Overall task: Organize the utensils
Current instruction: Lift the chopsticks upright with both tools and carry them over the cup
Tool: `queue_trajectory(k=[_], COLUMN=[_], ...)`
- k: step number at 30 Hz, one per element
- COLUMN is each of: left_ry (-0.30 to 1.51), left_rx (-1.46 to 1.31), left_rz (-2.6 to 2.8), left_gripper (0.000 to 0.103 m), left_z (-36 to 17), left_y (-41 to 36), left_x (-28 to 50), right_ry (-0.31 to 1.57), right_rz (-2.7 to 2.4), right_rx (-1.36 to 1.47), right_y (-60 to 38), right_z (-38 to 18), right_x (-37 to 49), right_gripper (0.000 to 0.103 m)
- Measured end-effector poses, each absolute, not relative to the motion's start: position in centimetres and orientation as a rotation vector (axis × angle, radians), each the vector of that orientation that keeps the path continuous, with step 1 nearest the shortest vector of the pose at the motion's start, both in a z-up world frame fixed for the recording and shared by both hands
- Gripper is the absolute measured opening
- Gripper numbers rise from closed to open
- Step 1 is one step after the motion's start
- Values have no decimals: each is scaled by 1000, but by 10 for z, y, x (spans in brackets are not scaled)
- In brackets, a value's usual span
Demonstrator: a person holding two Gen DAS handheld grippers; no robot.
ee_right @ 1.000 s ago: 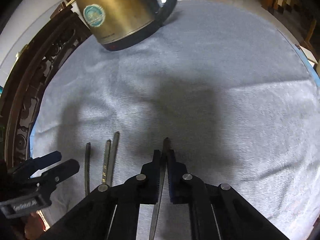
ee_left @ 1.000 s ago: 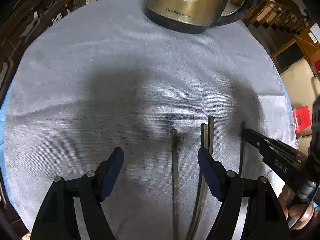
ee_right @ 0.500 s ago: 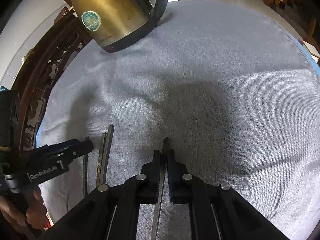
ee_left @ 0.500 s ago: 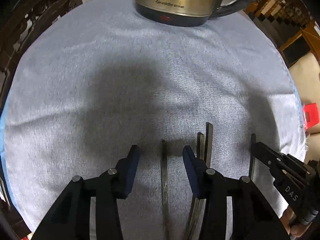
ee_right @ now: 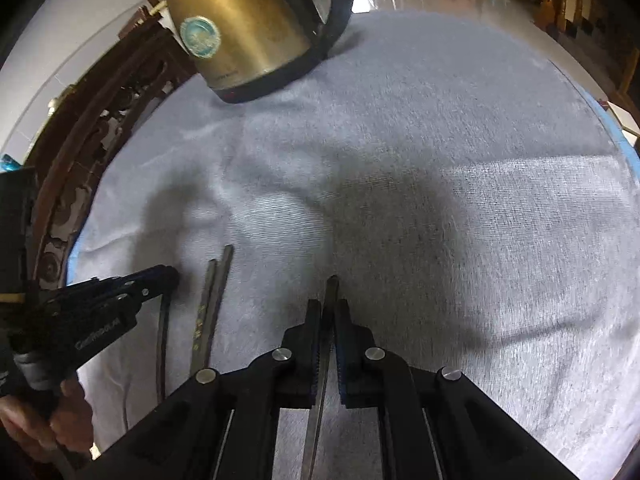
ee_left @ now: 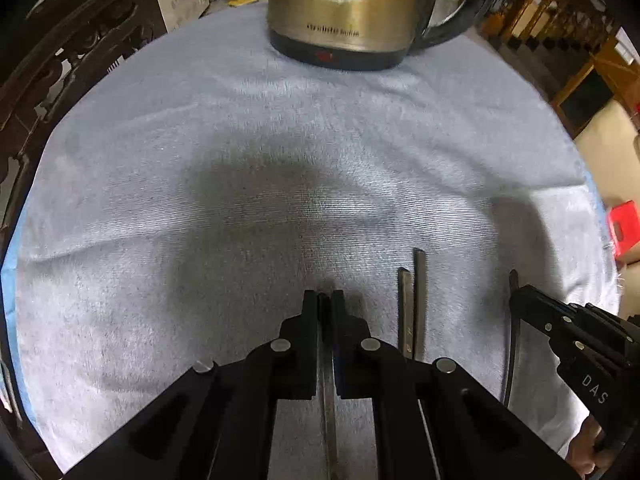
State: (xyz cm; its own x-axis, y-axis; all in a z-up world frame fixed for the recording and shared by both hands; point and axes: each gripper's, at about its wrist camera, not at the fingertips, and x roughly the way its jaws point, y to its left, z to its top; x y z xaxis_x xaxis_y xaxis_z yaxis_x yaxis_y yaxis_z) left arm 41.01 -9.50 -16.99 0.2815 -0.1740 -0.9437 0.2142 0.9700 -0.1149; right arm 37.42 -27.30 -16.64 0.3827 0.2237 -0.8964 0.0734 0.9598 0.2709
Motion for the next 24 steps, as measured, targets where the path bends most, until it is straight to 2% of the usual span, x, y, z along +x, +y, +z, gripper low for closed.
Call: queue_trajectory(k=[13, 24], left_ry=[918, 693], left_rx=[14, -40], left_rz=[-278, -242], left_gripper=[5, 5], left_z=[-57, -5], left_y=[-39, 7], left_x=[331, 247], right_ry=[902, 668], right_rz=[151, 99], right_rx=[319, 257], right_y=[-274, -262], right_z=[-83, -28], right_x=[297, 202], right_gripper=[7, 7])
